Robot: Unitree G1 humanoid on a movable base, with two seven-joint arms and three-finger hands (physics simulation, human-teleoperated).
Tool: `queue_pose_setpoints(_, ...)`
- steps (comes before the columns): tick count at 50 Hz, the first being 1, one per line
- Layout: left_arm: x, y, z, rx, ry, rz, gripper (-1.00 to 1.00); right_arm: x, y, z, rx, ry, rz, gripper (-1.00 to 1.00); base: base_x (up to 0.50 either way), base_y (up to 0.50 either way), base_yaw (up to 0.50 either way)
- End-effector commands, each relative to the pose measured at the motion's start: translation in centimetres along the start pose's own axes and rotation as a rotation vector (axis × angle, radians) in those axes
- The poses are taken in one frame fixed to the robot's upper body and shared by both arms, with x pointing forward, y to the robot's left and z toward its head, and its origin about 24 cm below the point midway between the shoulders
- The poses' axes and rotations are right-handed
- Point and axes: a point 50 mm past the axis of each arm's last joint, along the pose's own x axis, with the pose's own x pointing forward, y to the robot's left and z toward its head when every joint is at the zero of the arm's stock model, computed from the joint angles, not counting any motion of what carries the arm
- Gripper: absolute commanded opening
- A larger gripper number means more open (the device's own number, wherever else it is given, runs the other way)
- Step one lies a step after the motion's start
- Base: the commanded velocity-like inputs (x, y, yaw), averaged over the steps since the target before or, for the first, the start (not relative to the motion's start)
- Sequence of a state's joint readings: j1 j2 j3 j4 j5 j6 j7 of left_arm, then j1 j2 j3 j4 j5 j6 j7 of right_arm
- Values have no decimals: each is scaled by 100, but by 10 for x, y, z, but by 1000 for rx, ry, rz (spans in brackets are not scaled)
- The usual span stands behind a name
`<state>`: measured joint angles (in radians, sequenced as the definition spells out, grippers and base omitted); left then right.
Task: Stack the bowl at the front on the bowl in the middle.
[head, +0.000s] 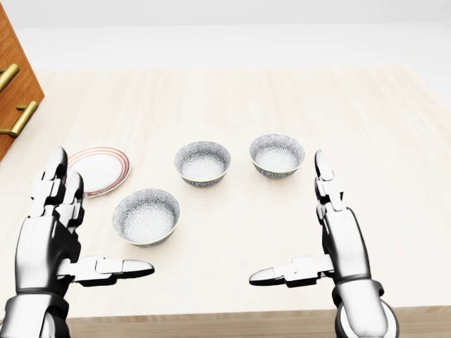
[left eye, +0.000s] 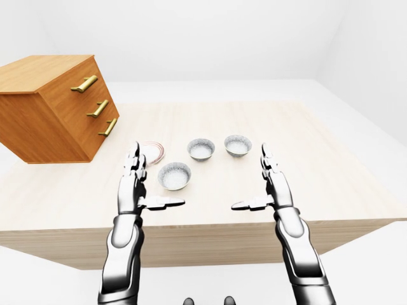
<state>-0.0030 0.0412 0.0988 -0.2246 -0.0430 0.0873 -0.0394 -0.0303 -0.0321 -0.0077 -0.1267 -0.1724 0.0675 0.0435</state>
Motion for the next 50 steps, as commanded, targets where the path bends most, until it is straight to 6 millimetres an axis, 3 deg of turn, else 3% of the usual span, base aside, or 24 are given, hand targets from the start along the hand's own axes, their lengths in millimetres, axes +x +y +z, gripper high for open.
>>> queue_pose_setpoints(1,1,6,46,-24,-200,-24,100,9,-8,39,-126,-146,-12,100,0,0,0)
queue_pose_setpoints(10,-1,7,54,-30,-236,-26,100,2,-6,57,-169,-219,34,100,15,0,0)
queue_pose_setpoints(29,-3,6,49,-25,-213,-37,100,3,-5,48,-196,-179,15,100,38,0,0)
queue_pose_setpoints(38,-7,5,54,-21,-233,-41,100,20,2,47,-460,-153,108,100,0,0,0)
queue_pose_setpoints(46,-8,3,53,-15,-226,-50,100,50,23,49,-815,-97,220,100,0,0,0)
queue_pose_setpoints(50,-9,3,54,-14,-232,-52,100,64,30,54,-906,-66,278,100,0,0,0)
